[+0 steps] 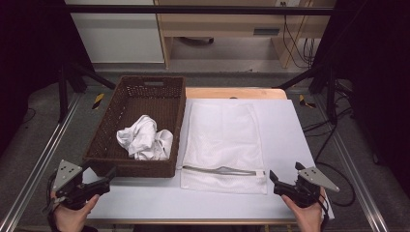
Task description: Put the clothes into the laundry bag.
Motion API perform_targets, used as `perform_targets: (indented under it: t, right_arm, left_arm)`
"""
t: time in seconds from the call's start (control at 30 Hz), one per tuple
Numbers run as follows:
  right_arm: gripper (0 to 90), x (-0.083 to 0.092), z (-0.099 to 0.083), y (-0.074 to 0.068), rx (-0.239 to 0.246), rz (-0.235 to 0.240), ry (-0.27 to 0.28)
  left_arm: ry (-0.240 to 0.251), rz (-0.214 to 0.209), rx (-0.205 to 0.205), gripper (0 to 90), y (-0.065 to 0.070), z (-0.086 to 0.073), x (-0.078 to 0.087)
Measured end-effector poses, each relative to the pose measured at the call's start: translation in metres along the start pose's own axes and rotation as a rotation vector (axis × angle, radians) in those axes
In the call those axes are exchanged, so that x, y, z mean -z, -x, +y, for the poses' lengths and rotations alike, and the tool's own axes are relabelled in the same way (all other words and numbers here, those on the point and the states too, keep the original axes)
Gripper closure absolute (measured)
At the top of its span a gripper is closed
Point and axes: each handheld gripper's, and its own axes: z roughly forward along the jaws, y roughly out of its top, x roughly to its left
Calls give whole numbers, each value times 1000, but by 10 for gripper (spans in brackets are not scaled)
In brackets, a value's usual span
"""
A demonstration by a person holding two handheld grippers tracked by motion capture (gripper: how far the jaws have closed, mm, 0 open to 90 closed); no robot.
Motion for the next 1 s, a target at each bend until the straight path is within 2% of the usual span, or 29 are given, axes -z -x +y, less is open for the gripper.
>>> perform_targets:
  t: [0.2,0.53,0.7,0.77,0.8,0.9,1.0]
  right_arm:
    - [48,2,2,1,-8,1,11]
    - [45,2,13,-9,27,16,28]
    - [44,3,16,-9,19,20,34]
    - [43,3,17,-10,19,19,35]
    - [43,3,17,-10,22,18,32]
    - [43,2,17,-11,23,19,29]
    - [43,0,16,-12,29,20,21]
  left_arm:
    - [5,-7,4,118,4,3,-3]
    - [55,-27,-21,132,14,24,-8]
    - [60,-20,-37,136,18,33,-12]
    - [62,-24,-39,138,19,38,-17]
    - [53,-24,-50,138,21,44,-23]
    - [35,-33,-47,135,22,51,-31]
    - [11,-26,-55,133,26,68,-45]
